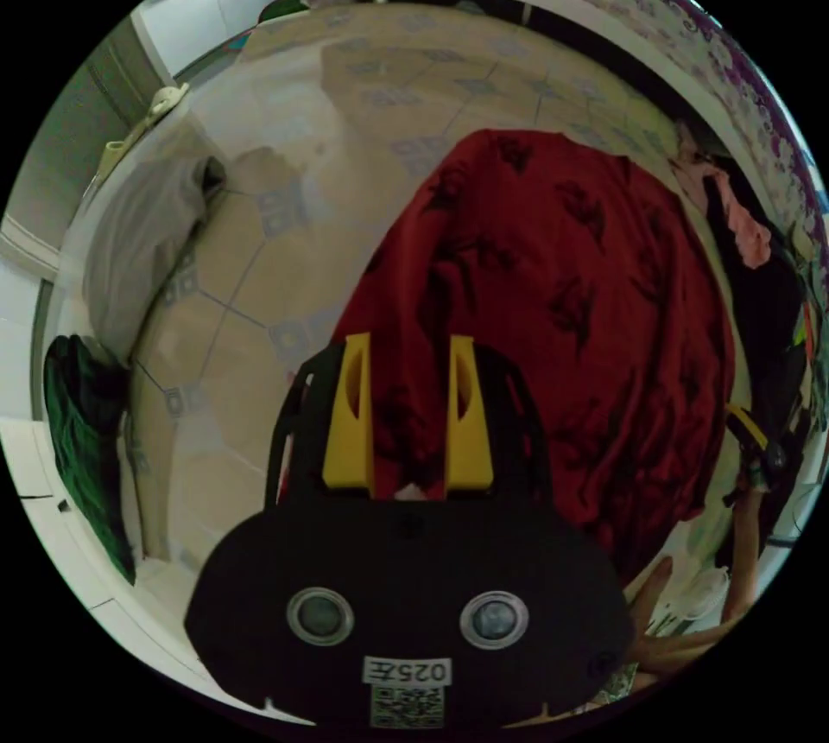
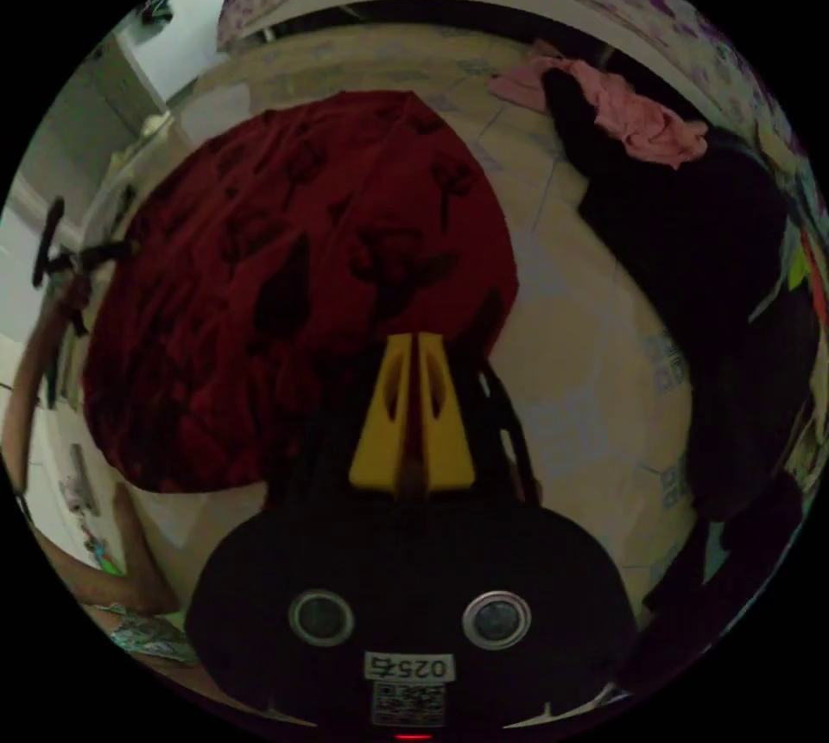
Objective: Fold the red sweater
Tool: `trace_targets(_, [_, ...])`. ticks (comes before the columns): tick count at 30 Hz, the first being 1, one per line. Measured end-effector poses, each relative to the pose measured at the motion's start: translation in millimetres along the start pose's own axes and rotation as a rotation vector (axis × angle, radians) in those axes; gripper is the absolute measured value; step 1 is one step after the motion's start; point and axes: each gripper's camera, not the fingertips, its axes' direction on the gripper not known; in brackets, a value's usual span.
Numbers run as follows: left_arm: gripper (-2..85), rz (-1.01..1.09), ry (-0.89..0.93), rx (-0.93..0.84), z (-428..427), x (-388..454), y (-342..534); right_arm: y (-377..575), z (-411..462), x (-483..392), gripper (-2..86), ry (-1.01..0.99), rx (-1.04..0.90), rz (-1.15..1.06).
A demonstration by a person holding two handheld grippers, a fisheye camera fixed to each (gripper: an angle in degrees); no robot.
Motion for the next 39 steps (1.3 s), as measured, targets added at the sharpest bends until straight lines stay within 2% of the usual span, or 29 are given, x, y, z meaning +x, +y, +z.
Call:
trace_targets(2, [7.4,0.017,-0.023,-0.001,-0.9,-7.0,-11.9,-8.5,-11.8,18.0,-0.5,0.015,-0.026,-0.055])
trace_targets(5, [7.2,0.012,-0.013,0.007,-0.9,-33.0,-35.1,-37.4,-35.9,89.2,-0.8,0.07,-0.034,-0.04])
trace_targets(7, [8.2,0.057,-0.028,0.023,-0.8,-46.3,-54.5,-67.7,-36.5,148.4,-0.6,0.305,0.014,-0.042])
trace_targets(9, [9.6,0.054,-0.04,0.024,-1.2,-55.8,-67.2,-86.8,-27.4,185.3,-0.2,0.339,0.017,-0.013])
trace_targets(11, [10.3,0.005,-0.015,-0.008,-2.6,-68.0,-75.5,-94.5,-25.9,207.9,1.1,0.215,0.025,0.055])
trace_targets(14, [10.1,-0.049,-0.025,0.003,-22.2,-82.0,-59.7,-70.3,-44.5,199.1,7.6,-0.032,0.158,0.078])
trace_targets(16, [9.8,-0.028,0.009,0.047,-52.2,-89.3,-15.4,-29.4,-47.9,175.1,12.2,-0.333,0.203,0.046])
trace_targets(17, [9.9,-0.027,0.047,0.059,-60.2,-92.3,-0.2,-17.4,-45.2,169.2,12.6,-0.414,0.197,0.042])
trace_targets(19, [10.1,-0.067,0.274,0.082,-85.8,-111.7,69.1,34.9,-27.6,148.9,13.6,-0.627,0.172,0.073])
trace_targets(22, [11.2,-0.131,0.556,0.046,-89.4,-136.8,153.2,89.8,-11.1,129.3,13.6,-0.641,0.151,0.028])
trace_targets(26, [11.4,-0.114,0.518,-0.004,-82.2,-148.7,214.2,108.5,3.8,113.4,16.2,-0.574,0.13,-0.087])
trace_targets(30, [11.2,-0.146,0.588,0.018,-69.2,-167.5,228.9,89.8,26.5,116.7,16.4,-0.69,0.15,-0.155])
trace_targets(32, [8.0,-0.13,0.552,0.004,-62.0,-171.0,226.5,83.5,32.2,114.1,13.7,-0.668,0.159,-0.195])
trace_targets(35, [1.8,-0.143,0.499,-0.014,-60.3,-176.1,221.2,77.2,38.0,111.2,5.2,-0.602,0.12,-0.243])
trace_targets(37, [-1.0,-0.155,0.49,-0.05,-69.9,-181.2,217.8,65.7,21.0,119.0,2.7,-0.764,0.044,-0.276])
trace_targets(39, [-1.5,-0.164,0.546,-0.066,-98.2,-188.4,214.4,55.5,-19.9,135.8,2.4,-0.894,0.057,-0.273])
